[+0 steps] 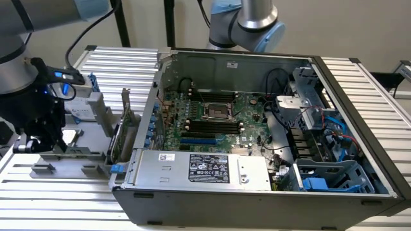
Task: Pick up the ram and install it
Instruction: 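Pick up the ram and move it above insertion slot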
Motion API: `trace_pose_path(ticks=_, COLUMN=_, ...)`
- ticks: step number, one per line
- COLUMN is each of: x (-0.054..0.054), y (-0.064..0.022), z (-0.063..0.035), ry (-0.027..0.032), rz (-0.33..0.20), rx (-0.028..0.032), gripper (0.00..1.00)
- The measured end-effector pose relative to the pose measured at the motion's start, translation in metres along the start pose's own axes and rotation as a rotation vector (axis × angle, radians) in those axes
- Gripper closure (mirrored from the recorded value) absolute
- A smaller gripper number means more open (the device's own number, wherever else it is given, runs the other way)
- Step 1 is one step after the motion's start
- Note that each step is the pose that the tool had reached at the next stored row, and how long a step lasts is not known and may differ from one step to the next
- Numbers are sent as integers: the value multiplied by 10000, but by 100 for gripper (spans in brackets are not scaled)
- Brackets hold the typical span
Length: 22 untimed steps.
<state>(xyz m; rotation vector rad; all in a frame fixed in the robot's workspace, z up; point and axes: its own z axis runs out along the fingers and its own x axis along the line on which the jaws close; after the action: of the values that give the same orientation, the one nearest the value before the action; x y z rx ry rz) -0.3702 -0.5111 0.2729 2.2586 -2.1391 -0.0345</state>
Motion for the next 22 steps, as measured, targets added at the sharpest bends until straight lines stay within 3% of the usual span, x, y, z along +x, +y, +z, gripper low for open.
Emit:
trace_pose_path(ticks=13, x=14, y=-328, z=-601, ry=-1, rz=0, rx=0, gripper=86)
trace_pose_path(ticks=22, x=12, y=-635, z=-966, ry=-2, rz=0, rx=1, gripper=86)
